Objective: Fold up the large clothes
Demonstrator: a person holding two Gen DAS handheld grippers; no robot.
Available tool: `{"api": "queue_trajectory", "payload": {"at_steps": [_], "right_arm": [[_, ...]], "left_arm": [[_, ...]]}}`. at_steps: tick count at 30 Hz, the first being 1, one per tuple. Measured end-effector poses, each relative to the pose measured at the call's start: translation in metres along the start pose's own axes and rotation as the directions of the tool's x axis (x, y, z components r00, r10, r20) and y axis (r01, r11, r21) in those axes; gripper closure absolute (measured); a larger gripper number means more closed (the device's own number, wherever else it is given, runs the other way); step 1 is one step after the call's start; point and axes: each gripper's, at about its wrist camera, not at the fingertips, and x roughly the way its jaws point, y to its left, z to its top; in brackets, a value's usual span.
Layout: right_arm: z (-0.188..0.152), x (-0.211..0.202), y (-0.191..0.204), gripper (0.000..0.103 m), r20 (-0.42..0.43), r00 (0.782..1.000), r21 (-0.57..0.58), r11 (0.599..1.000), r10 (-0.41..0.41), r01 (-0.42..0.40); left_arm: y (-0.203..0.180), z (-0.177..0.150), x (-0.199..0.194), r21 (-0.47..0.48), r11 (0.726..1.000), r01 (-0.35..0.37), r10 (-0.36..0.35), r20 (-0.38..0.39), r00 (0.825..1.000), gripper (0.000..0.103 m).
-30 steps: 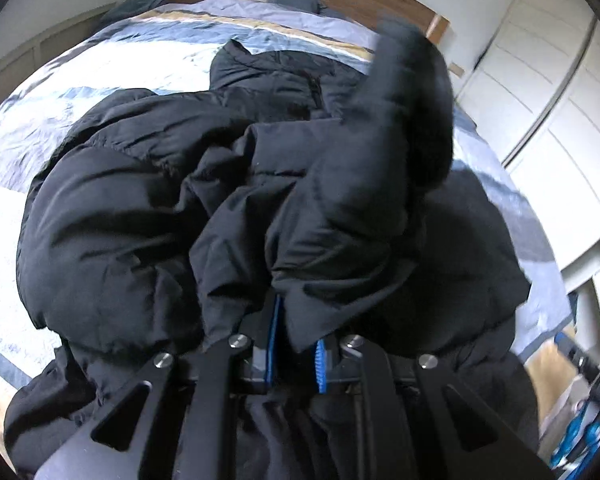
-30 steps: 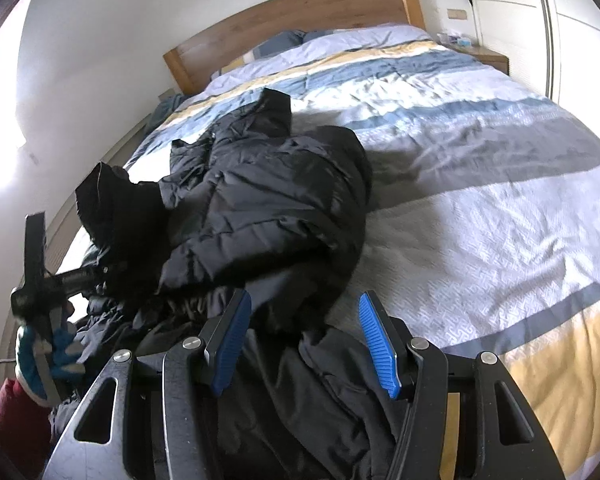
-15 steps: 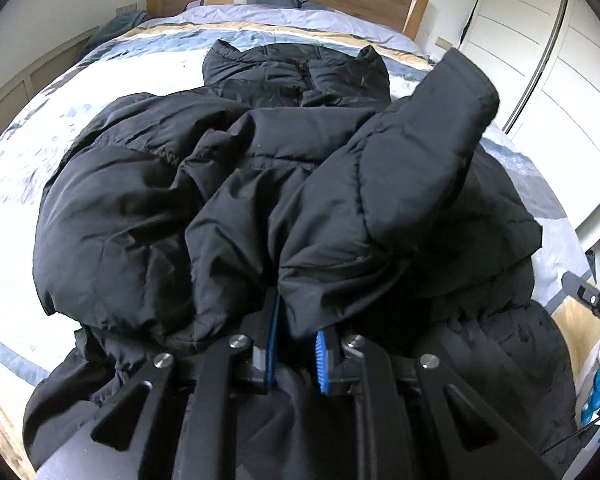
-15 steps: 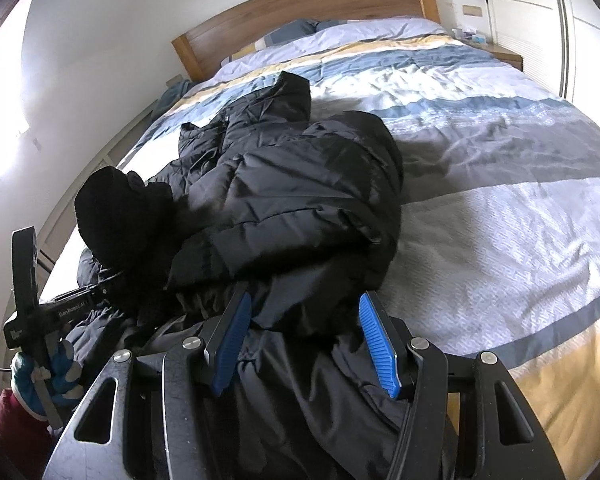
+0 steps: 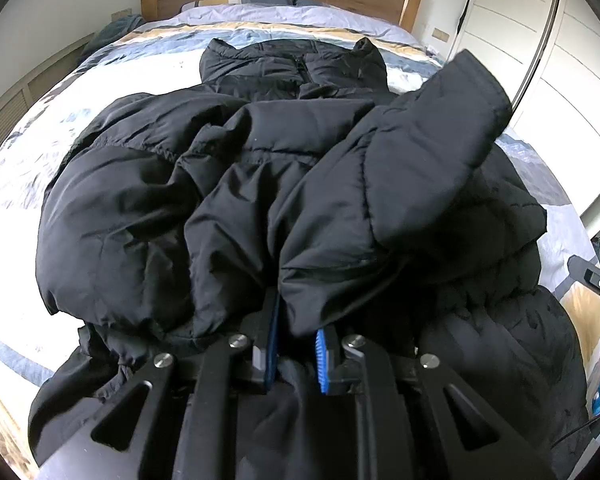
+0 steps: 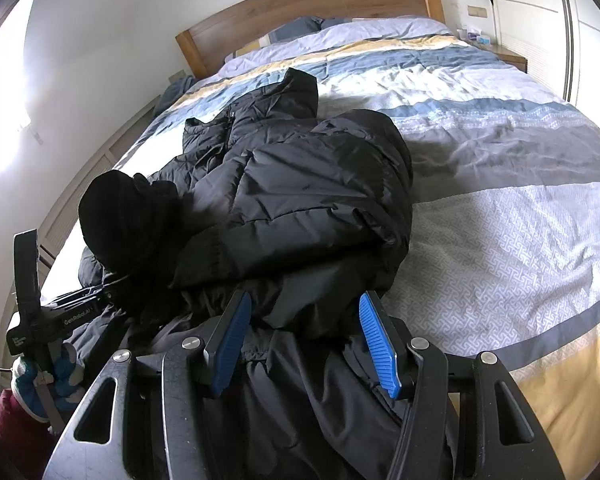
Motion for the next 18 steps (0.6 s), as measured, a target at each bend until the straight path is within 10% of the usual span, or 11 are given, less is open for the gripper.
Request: {"api": "queue_trajectory", "payload": {"at_steps": [18], "right_arm": [[0.0,-0.01,0.008,0.047,0.014,1.0,-0.02,1.0,0.003,-0.003]], "left_arm": [[-0.002,-0.005,-0.014,0.026,0.999,-0.026,0.027,-0.006,1.0,0.087]]}}
